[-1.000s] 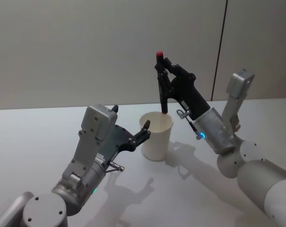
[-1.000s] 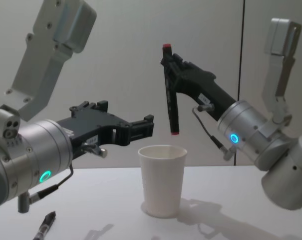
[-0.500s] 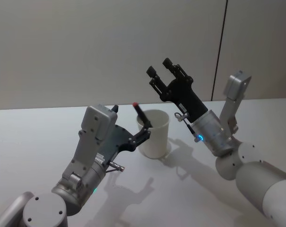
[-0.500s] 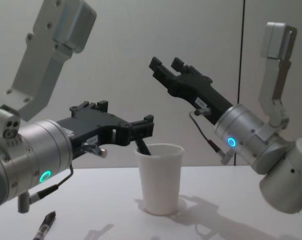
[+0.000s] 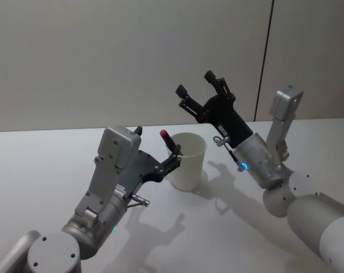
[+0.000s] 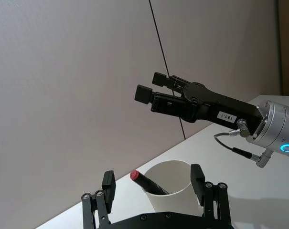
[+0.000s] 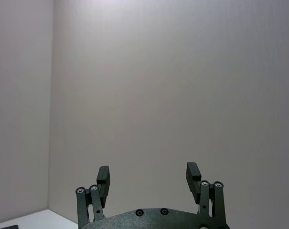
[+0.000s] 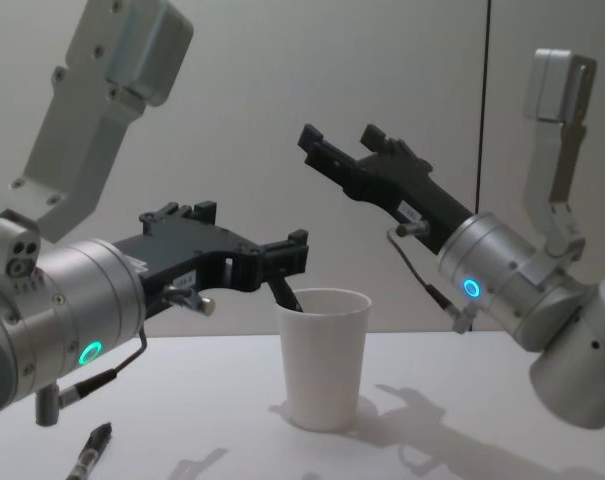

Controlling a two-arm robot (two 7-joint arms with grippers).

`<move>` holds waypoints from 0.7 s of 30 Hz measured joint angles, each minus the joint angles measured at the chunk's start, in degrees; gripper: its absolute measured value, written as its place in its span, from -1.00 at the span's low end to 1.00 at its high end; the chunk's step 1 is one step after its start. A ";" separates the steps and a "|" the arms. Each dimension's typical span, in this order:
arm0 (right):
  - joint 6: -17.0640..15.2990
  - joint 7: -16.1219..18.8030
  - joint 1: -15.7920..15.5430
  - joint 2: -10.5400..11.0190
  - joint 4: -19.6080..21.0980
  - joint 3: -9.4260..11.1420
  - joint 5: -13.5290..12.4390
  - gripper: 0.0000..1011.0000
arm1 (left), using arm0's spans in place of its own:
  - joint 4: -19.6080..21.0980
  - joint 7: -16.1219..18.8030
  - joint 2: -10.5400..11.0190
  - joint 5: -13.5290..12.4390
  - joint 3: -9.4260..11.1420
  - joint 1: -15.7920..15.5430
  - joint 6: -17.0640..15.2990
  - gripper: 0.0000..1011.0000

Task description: Place the pen into the pen holder.

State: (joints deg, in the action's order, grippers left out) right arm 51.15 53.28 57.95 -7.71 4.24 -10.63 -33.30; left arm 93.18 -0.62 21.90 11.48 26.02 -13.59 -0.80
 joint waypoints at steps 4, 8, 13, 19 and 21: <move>-0.62 -2.03 0.00 0.58 0.00 -0.35 1.29 0.98 | 0.00 0.00 0.00 0.00 0.00 0.00 0.00 0.99; -1.65 -4.29 -0.04 1.22 0.32 -0.68 2.74 0.98 | 0.00 0.00 0.00 0.00 0.00 0.00 0.00 0.99; -4.76 -7.88 -1.56 2.67 4.01 -1.22 5.22 0.98 | 0.00 0.00 0.00 0.00 0.00 0.00 0.00 0.99; -14.67 -13.43 -8.31 5.55 18.40 -1.67 8.84 0.98 | 0.00 0.00 0.00 0.00 0.00 0.00 0.01 0.99; -17.24 -14.56 -9.85 6.19 21.79 -1.71 9.64 0.98 | 0.00 0.00 0.00 0.00 0.00 0.00 0.01 0.99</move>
State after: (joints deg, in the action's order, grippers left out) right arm 33.91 38.72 48.10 -1.52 26.04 -12.34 -23.67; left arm 93.18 -0.63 21.90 11.49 26.02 -13.59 -0.79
